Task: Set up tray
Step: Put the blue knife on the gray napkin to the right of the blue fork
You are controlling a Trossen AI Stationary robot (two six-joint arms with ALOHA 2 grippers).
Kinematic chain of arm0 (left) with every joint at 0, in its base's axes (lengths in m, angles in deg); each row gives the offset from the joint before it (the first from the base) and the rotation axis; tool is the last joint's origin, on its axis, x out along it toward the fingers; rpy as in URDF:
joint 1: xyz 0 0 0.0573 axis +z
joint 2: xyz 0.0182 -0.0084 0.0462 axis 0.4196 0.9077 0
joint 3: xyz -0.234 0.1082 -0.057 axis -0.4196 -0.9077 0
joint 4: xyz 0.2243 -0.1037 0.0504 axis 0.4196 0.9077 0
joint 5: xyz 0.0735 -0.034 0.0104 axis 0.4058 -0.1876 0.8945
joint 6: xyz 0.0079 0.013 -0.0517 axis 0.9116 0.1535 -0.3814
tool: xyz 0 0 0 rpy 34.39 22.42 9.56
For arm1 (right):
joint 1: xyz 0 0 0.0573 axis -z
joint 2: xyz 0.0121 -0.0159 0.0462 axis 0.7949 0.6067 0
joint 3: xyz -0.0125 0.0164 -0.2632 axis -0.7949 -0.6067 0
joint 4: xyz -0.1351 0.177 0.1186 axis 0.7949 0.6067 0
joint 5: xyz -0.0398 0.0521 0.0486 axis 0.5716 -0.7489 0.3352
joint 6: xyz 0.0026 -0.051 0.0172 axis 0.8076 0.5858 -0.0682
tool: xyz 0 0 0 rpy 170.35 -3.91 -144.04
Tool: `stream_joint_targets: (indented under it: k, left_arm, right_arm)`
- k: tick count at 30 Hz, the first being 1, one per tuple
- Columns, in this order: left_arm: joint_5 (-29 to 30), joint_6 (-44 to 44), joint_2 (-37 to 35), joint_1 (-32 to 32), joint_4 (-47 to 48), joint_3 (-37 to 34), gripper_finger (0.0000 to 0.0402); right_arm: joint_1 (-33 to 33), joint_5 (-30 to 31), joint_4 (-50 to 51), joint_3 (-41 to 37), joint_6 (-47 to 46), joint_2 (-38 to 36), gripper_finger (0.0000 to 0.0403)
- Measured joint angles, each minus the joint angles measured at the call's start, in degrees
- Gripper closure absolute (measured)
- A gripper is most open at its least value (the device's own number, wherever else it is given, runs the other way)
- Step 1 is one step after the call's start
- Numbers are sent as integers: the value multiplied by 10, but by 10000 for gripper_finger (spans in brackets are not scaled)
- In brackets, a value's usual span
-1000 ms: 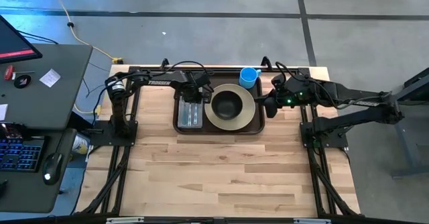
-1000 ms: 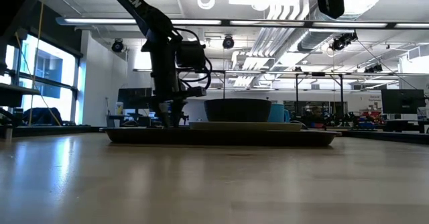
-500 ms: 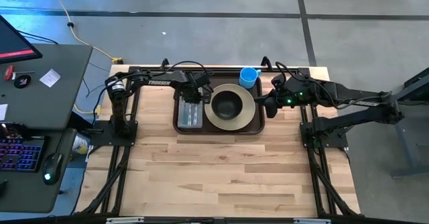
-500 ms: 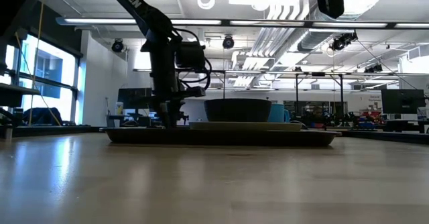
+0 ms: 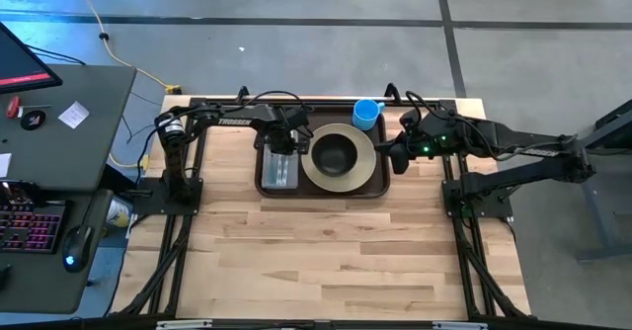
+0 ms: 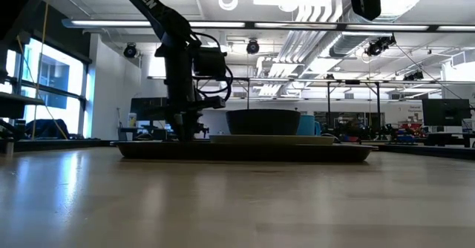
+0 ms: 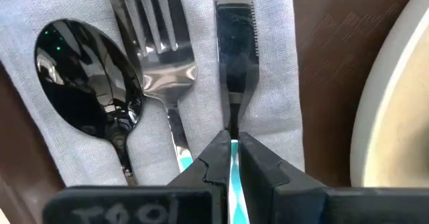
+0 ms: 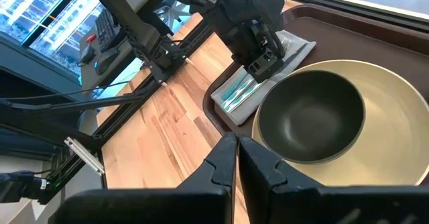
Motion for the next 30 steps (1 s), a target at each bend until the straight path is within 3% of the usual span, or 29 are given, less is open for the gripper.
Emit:
stream_joint_targets:
  k: [30]
  left_arm:
    - [-8,-37,0,0,-16,0,339]
  right_arm:
    - [0,-12,0,0,-2,0,396]
